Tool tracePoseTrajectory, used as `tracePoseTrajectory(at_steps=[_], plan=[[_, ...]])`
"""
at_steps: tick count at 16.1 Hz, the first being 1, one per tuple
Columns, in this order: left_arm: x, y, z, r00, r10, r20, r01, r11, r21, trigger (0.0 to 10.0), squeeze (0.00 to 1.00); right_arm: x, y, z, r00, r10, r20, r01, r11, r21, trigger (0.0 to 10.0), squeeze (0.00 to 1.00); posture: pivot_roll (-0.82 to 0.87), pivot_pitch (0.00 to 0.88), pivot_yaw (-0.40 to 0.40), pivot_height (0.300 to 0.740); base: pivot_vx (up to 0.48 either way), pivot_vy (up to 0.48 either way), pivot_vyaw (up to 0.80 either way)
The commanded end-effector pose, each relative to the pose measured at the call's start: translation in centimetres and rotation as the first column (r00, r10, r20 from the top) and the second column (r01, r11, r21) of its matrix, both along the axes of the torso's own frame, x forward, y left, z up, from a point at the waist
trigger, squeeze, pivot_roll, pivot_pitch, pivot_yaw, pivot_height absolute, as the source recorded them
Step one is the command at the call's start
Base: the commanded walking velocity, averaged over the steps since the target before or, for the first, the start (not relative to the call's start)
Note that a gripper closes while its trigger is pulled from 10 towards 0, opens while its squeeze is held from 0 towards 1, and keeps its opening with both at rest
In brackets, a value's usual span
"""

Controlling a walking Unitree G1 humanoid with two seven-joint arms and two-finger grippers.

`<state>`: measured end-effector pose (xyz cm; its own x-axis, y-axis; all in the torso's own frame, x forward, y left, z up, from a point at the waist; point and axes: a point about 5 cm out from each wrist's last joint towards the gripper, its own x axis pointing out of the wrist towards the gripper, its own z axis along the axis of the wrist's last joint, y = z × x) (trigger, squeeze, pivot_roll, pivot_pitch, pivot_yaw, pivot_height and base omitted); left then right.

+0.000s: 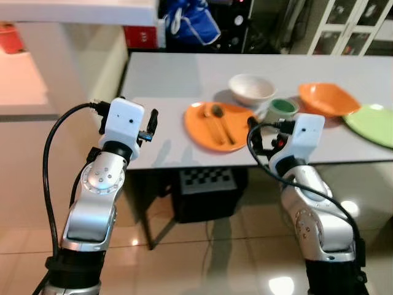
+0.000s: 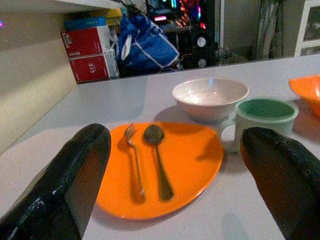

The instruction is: Setting the table

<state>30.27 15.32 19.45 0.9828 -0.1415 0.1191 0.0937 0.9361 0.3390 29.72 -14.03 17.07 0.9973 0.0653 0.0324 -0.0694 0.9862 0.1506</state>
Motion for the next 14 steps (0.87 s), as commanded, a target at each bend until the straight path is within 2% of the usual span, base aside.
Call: tracePoseTrajectory(at_steps=[1,14], plan=[[-0.01,-0.61,0.17,1.0,-0.023,0.007,0.023,1.0,0.009,10.0,0.0,-0.03,-0.56,-0.16,1.0,-0.021,-0.01,0.021,1.0,-0.002,10.0,0.0,0.01,0.0,-0.027,0.74,0.0,0.458,0.0],[0.17,-0.68,0.08,1.0,-0.024,0.006,0.023,1.0,0.016,10.0,0.0,0.3,-0.42,-0.05,1.0,-0.023,-0.011,0.023,1.0,0.014,10.0,0.0,0.02,0.0,-0.026,0.74,0.0,0.459,0.0]])
